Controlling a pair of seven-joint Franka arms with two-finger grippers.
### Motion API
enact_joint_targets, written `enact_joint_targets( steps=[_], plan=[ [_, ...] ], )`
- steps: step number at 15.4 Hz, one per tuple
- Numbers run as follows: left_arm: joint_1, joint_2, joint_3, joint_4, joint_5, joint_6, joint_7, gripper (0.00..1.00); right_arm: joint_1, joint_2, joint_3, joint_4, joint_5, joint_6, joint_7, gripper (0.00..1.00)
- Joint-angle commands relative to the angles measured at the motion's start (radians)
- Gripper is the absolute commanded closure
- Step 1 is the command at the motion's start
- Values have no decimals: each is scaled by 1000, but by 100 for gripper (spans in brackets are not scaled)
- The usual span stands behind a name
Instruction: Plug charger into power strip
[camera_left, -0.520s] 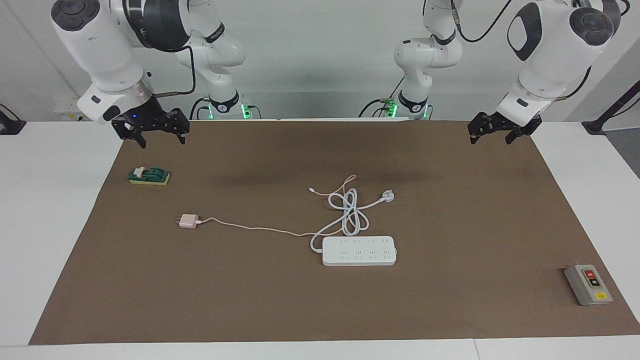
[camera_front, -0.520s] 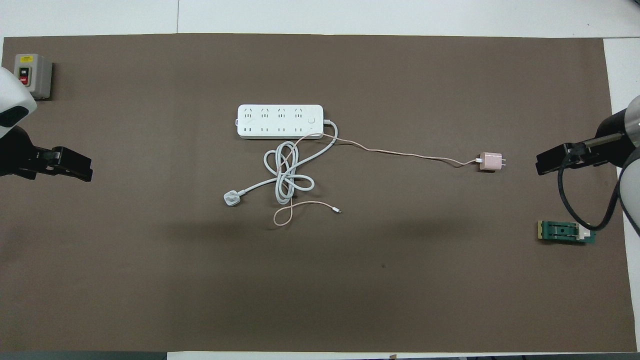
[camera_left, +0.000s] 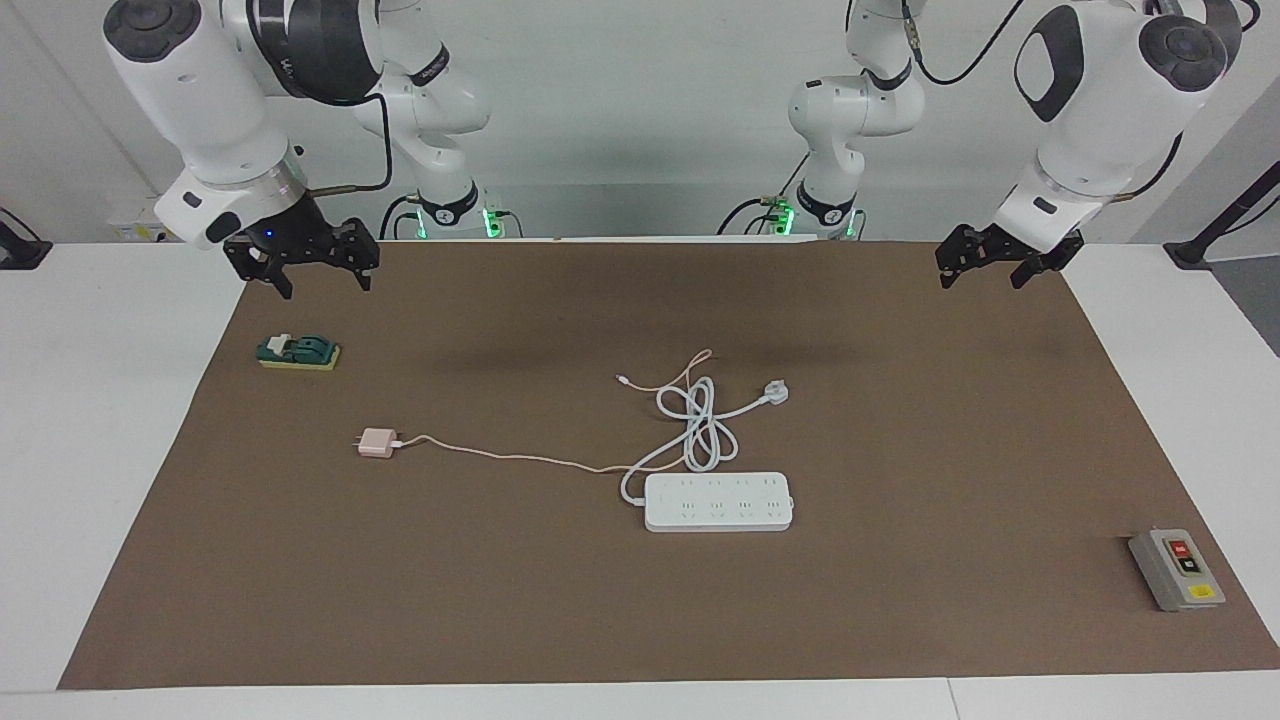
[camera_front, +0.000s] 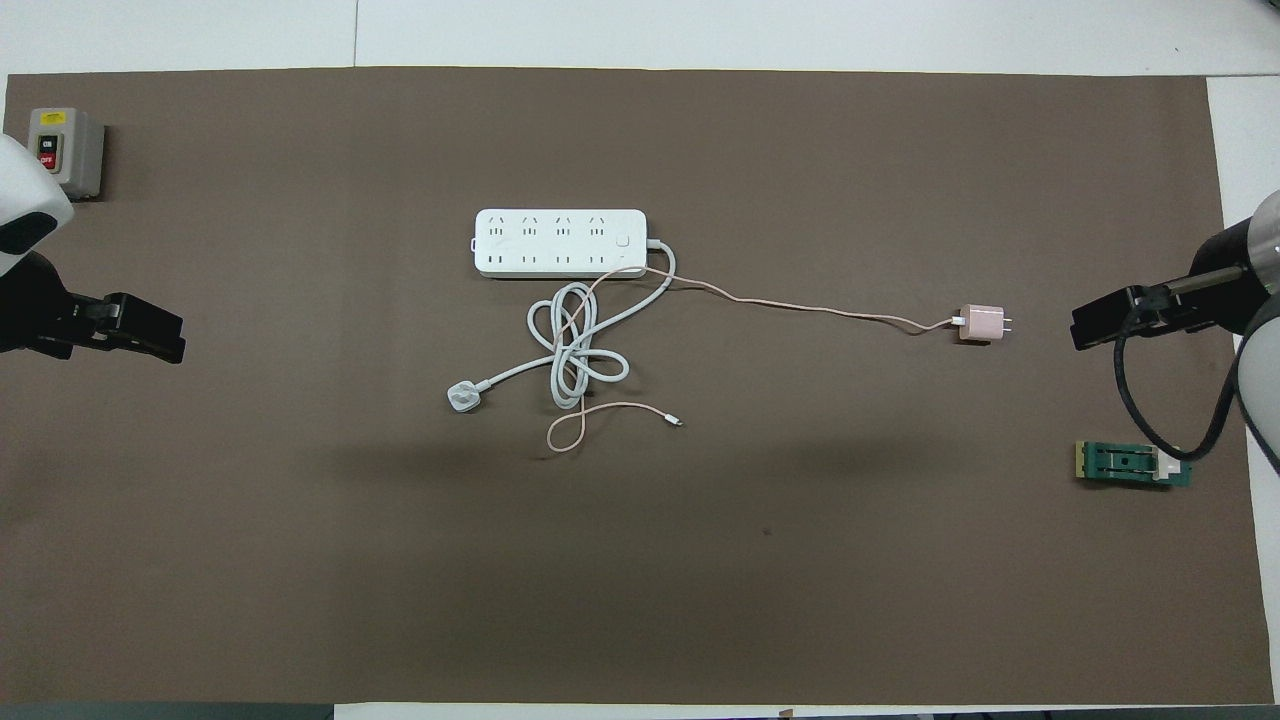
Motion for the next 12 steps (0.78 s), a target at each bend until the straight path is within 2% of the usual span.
enact_joint_targets(
  steps=[1, 3, 5, 12],
  plan=[
    [0, -21, 1, -25, 15, 20, -12, 0, -4, -23, 6, -39, -18, 38, 12, 0],
    [0, -21, 1, -23, 15, 20, -12, 0, -14, -21, 7, -53, -20, 71, 99, 0],
    [0, -21, 1, -25, 15, 17, -12, 0, -25, 2, 6, -56, -4, 67, 294, 0],
    [-2, -21, 0, -20, 15, 21, -12, 0, -198, 198, 1, -56, 313, 77, 843, 0]
  ],
)
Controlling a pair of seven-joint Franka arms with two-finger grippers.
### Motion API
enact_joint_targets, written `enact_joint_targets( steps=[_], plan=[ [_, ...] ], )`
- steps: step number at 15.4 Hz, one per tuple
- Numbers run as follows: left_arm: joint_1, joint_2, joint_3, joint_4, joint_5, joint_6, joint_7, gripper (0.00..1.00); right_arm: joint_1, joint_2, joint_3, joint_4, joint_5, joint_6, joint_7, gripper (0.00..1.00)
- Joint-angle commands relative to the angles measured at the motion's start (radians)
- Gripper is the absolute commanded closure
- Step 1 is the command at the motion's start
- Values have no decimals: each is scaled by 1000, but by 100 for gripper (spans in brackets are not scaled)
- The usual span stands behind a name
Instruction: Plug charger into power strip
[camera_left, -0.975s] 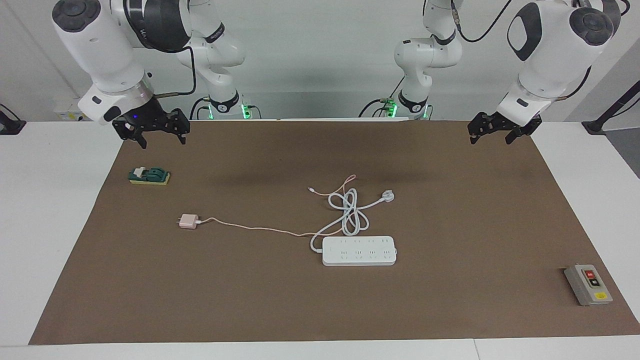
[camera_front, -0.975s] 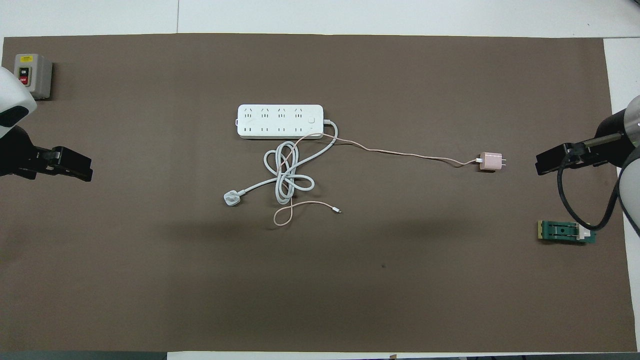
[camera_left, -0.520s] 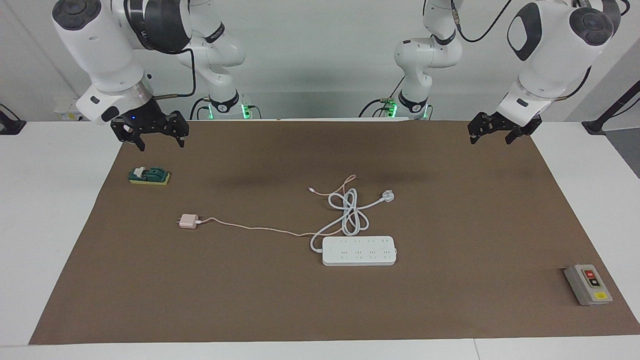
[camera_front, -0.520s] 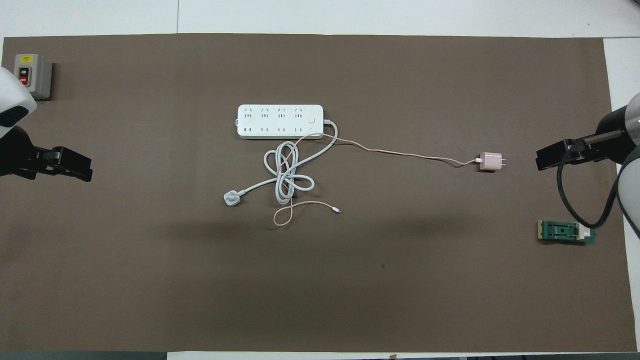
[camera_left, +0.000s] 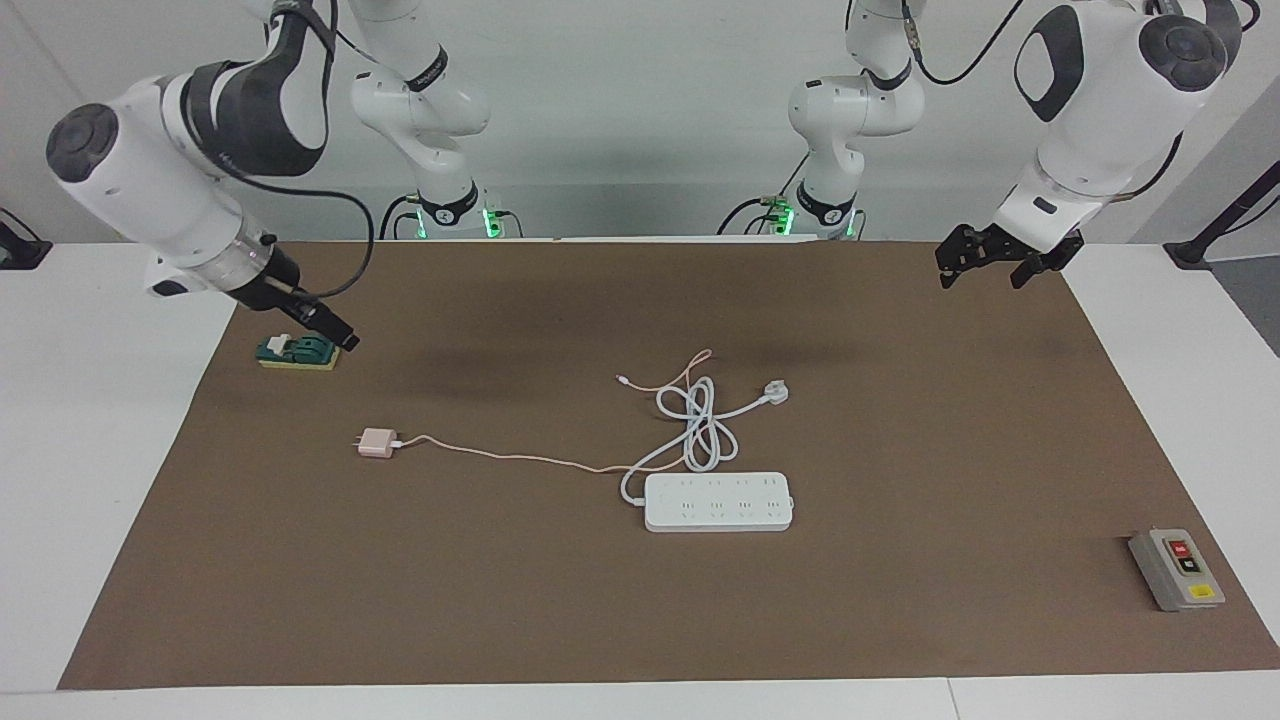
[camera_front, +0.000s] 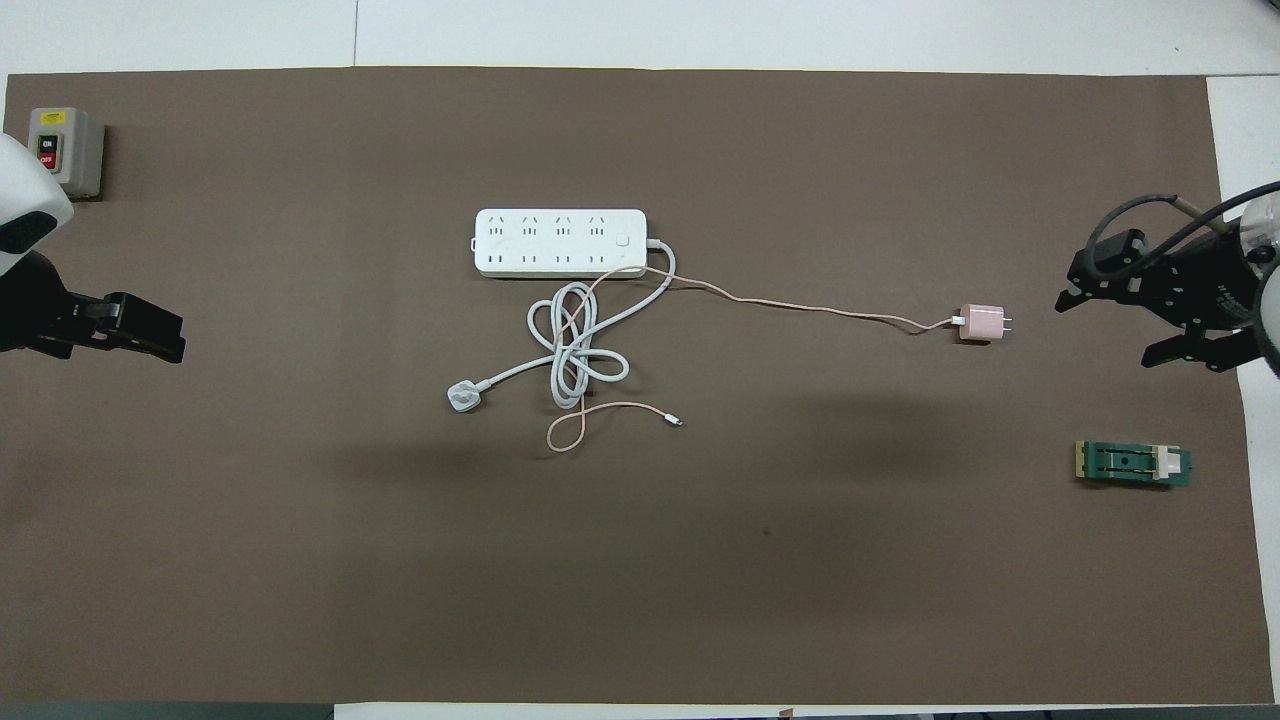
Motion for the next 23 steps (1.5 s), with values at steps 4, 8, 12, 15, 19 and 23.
enact_joint_targets(
  steps=[4, 8, 12, 15, 19, 23],
  plan=[
    [-10, -23, 0, -20, 15, 19, -11, 0, -101, 174, 8, -1, 262, 122, 318, 0],
    [-12, -23, 0, -20, 15, 18, -12, 0, -106, 268, 8, -8, 336, 218, 321, 0],
    [3, -26, 0, -25, 13, 33, -33, 0, -106, 333, 8, -17, 419, 260, 314, 0],
    [6, -30, 1, -34, 13, 68, -34, 0, -103, 363, 8, -42, 447, 290, 308, 0],
    [10, -29, 4, -54, -23, 105, -36, 0, -103, 362, 8, -90, 471, 297, 259, 0],
    [35, 9, 4, -53, -76, 163, -48, 0, -103, 357, 7, -111, 471, 313, 199, 0]
  ],
)
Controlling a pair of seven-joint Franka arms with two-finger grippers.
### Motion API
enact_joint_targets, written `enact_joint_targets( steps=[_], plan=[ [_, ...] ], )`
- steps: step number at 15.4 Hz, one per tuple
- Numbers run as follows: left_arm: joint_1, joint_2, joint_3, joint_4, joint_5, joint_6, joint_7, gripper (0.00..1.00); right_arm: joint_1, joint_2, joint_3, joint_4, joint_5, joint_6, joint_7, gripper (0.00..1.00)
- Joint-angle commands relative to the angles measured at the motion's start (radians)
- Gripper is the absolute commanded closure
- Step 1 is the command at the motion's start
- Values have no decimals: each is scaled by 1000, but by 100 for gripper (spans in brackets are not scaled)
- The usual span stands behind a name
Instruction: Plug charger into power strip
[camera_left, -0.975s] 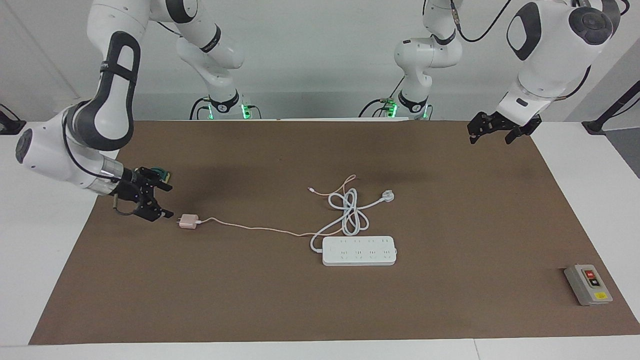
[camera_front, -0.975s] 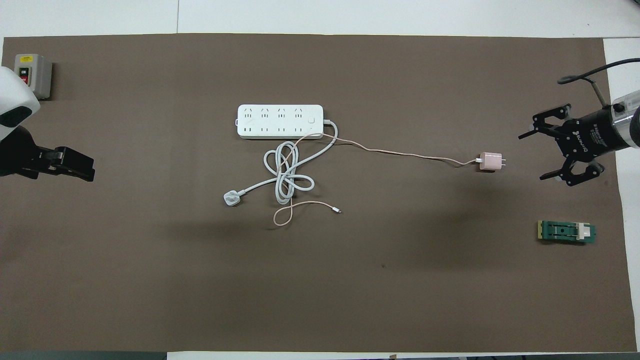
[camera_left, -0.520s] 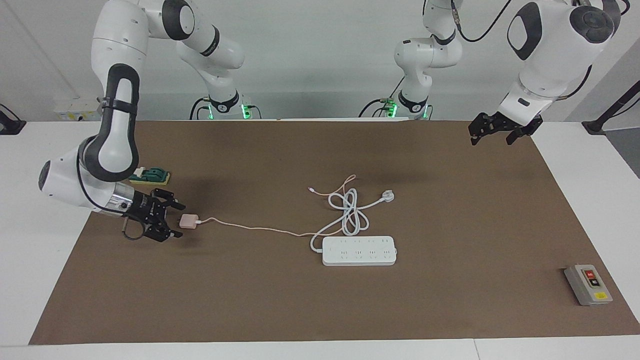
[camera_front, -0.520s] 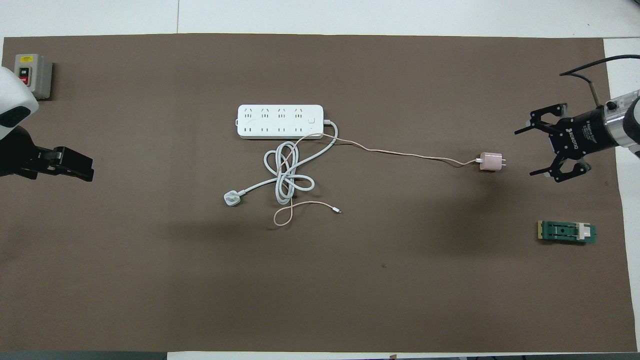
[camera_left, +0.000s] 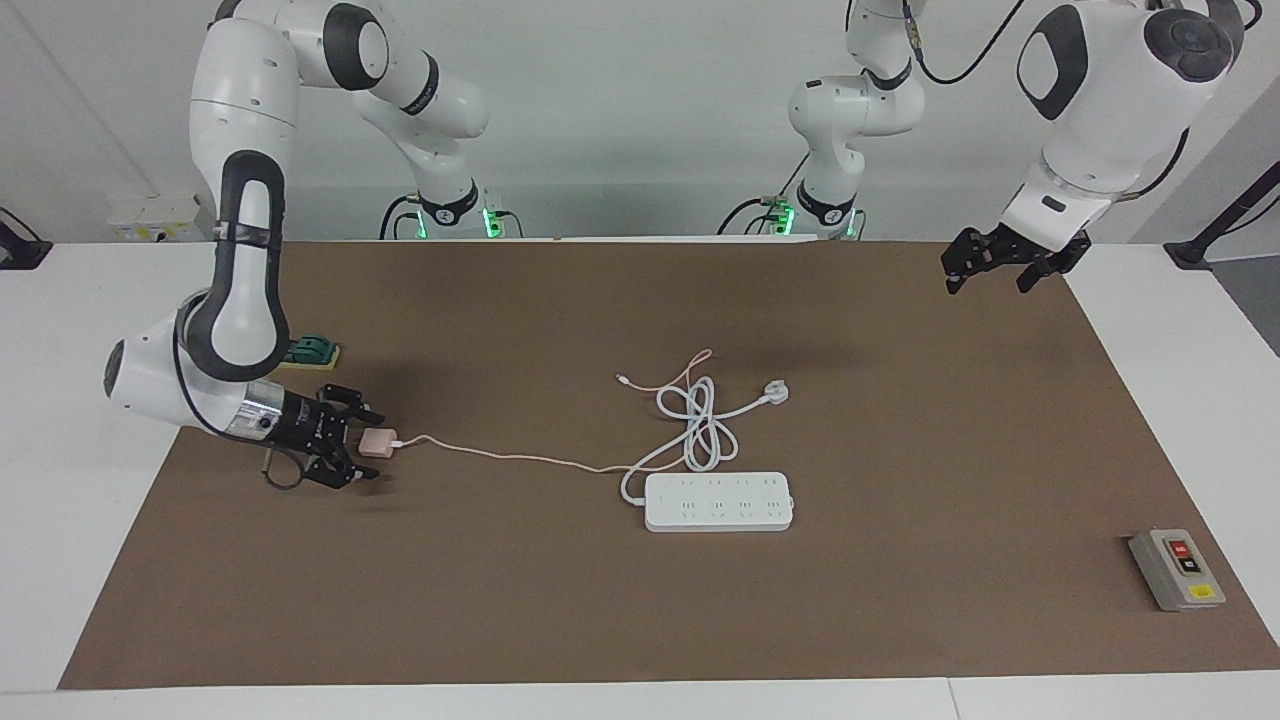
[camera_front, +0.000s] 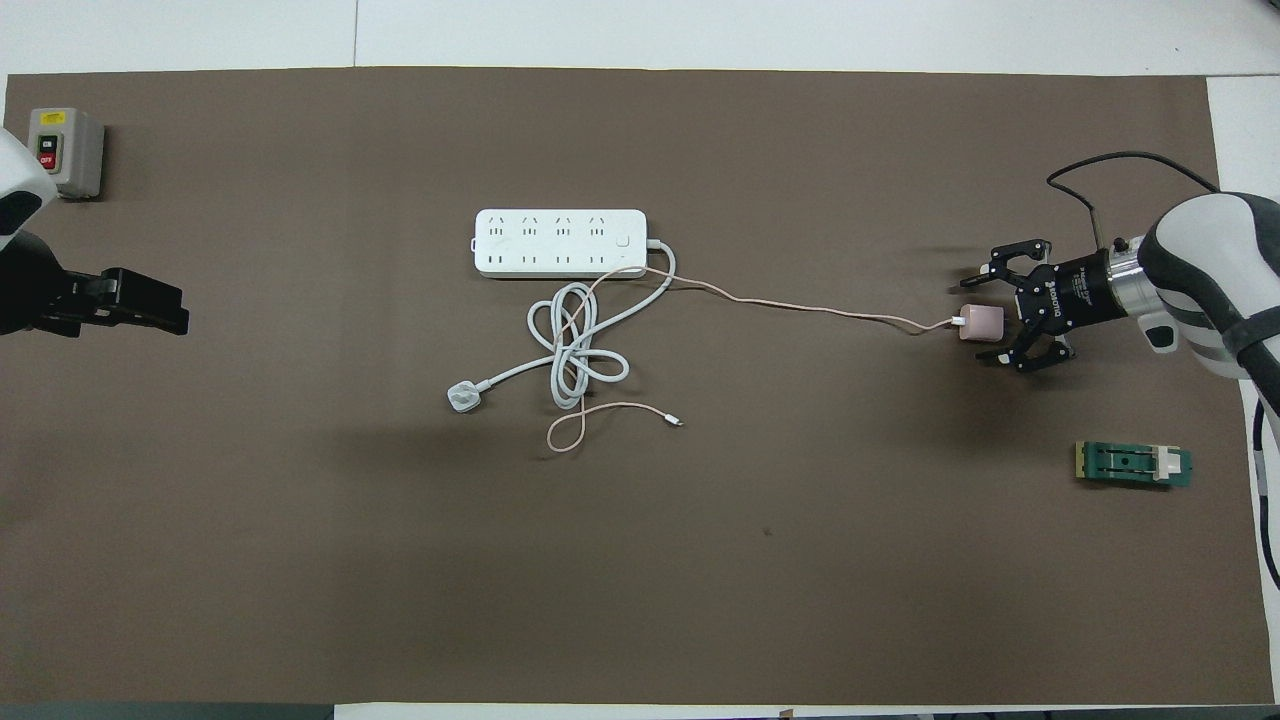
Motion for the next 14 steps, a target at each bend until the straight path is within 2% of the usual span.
enact_joint_targets(
  steps=[1, 7, 8, 9, 10, 14],
  plan=[
    [12, 12, -2, -21, -22, 48, -25, 0, -8, -17, 6, -36, 30, 47, -53, 0],
    [-12, 56, -3, -10, -24, 88, -118, 0, -11, -13, 7, -47, 31, 78, -73, 0],
    [-12, 58, -5, -10, -25, 91, -126, 0, -13, -13, 7, -47, 31, 76, -76, 24],
    [-14, 58, -5, -12, -27, 106, -143, 0, -13, -14, 6, -47, 31, 73, -95, 67],
    [-20, 59, -6, -16, -36, 122, -170, 0, -11, -14, 6, -51, 31, 79, -106, 100],
    [-29, 72, -6, -21, -39, 145, -197, 0, 7, -19, 6, -77, 31, 128, -74, 100]
  ],
)
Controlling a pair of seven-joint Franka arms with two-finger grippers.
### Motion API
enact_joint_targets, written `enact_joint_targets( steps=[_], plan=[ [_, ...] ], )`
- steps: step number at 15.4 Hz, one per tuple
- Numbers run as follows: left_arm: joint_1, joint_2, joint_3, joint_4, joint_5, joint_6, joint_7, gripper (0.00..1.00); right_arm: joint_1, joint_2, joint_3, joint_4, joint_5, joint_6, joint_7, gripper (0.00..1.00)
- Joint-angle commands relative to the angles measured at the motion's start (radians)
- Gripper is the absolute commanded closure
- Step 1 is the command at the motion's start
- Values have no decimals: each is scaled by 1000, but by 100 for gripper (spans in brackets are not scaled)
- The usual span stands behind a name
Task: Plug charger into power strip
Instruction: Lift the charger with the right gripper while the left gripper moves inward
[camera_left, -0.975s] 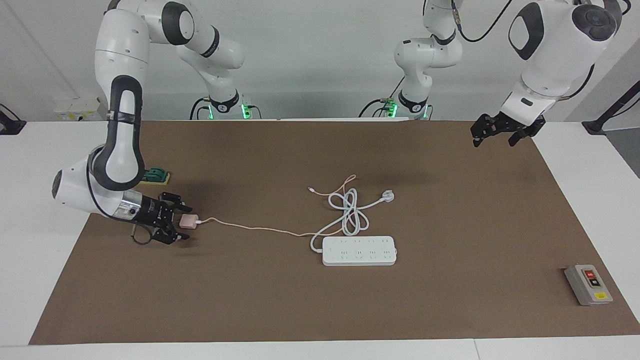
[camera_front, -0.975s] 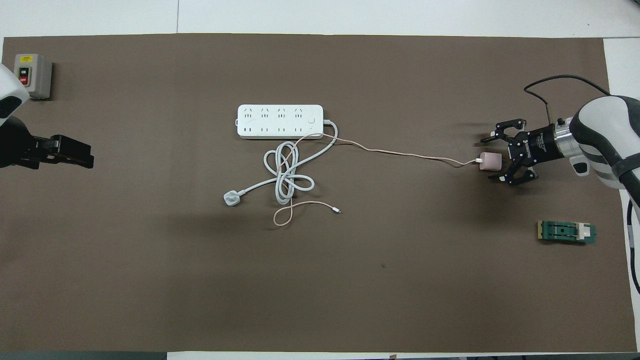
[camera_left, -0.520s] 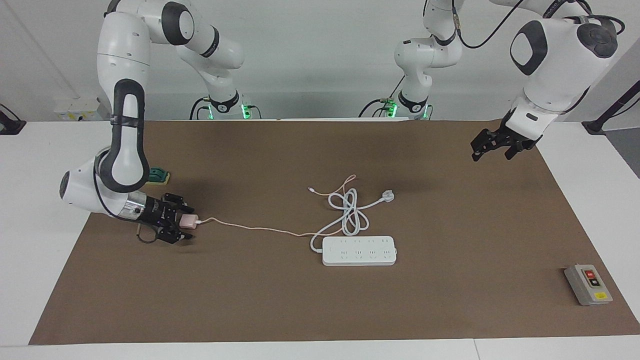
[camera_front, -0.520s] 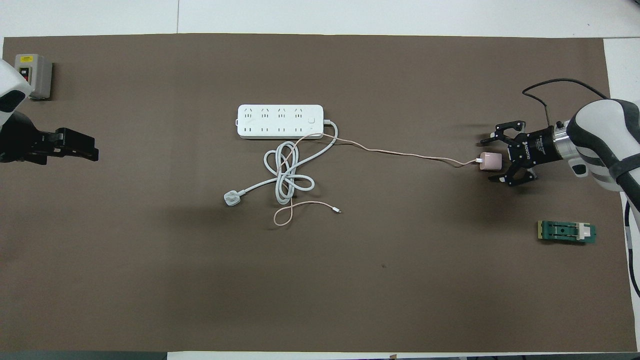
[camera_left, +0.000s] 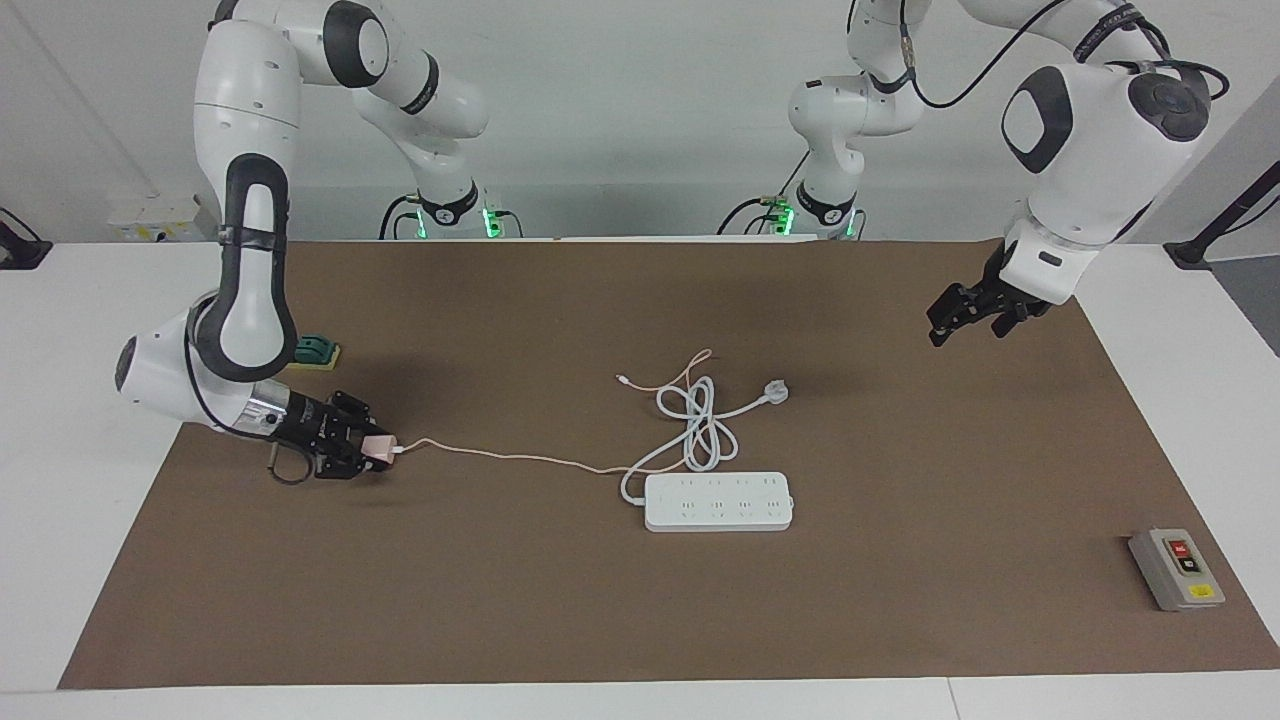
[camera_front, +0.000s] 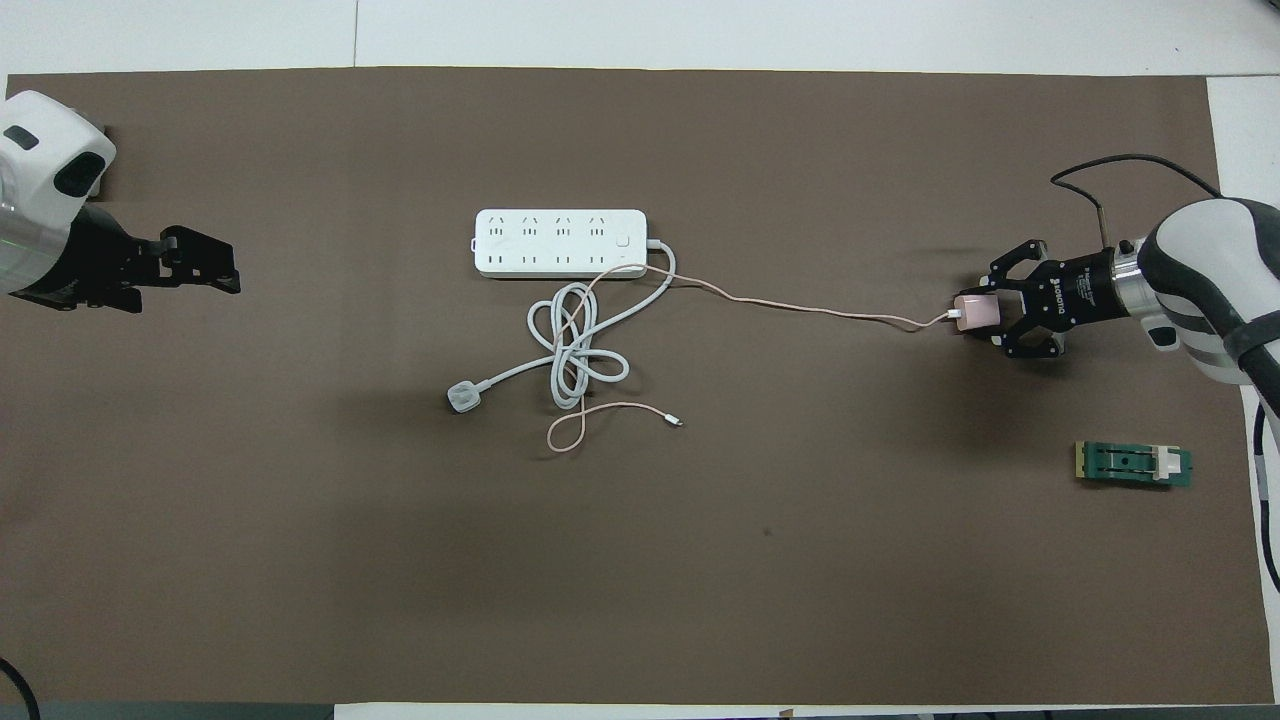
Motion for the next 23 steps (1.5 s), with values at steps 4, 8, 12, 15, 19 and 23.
enact_joint_targets(
  steps=[4, 8, 12, 15, 19, 23],
  plan=[
    [-8, 1, 10, -17, -66, 64, -57, 0, 39, -10, 7, -12, 7, 22, 98, 100],
    [-12, 0, 10, -21, -97, 65, -63, 0, 143, -21, 9, 152, -2, -131, 352, 100],
    [-38, -3, 10, -29, -98, 76, -57, 0, 250, -58, 21, 214, 18, -151, 466, 100],
    [-41, -6, 11, -47, -98, 104, -55, 0, 352, -67, 19, 263, 82, -119, 555, 100],
    [-51, -9, 7, -50, -102, 99, -61, 0, 505, -65, 21, 301, 91, 13, 690, 100],
    [-37, 12, 8, -102, -292, 224, -38, 0, 645, -59, 21, 300, 90, 157, 785, 100]
  ],
)
